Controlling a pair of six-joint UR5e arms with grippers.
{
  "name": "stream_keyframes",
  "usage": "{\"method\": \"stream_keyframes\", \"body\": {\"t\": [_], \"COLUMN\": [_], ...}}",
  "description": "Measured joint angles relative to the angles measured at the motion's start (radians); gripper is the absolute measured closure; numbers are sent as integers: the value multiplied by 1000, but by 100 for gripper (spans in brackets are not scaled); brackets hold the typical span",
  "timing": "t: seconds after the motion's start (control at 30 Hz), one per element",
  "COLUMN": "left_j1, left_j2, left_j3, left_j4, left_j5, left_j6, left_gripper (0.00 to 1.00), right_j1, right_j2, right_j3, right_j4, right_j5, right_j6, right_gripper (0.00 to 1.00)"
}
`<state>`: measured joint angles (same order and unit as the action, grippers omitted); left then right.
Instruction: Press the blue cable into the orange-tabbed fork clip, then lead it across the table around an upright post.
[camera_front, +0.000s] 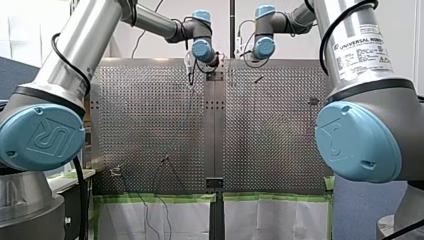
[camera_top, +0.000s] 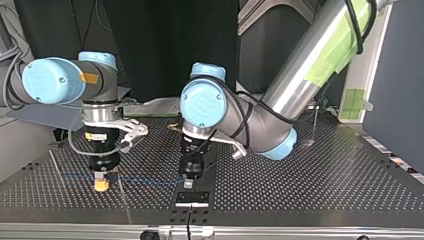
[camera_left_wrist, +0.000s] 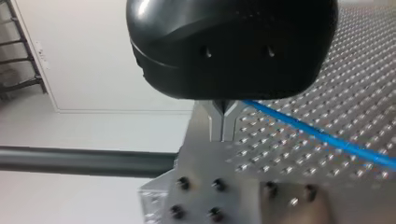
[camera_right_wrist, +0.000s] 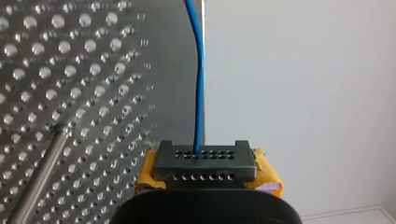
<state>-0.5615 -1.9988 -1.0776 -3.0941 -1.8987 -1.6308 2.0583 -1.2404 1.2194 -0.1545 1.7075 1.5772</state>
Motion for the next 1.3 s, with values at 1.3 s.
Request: {"method": "stream_keyframes", "body": {"t": [1.3], "left_j1": [-81], "left_j2": [-186], "left_j3": [323], "left_j4": [-58], "left_j5": [54], "left_j6": [-96], "left_gripper": [100], "right_j1": [-136], "right_j2": [-1], "right_j3": [1], "right_j4": [24], "right_j5": [-35], "right_j6": [31], "right_gripper": [100]}}
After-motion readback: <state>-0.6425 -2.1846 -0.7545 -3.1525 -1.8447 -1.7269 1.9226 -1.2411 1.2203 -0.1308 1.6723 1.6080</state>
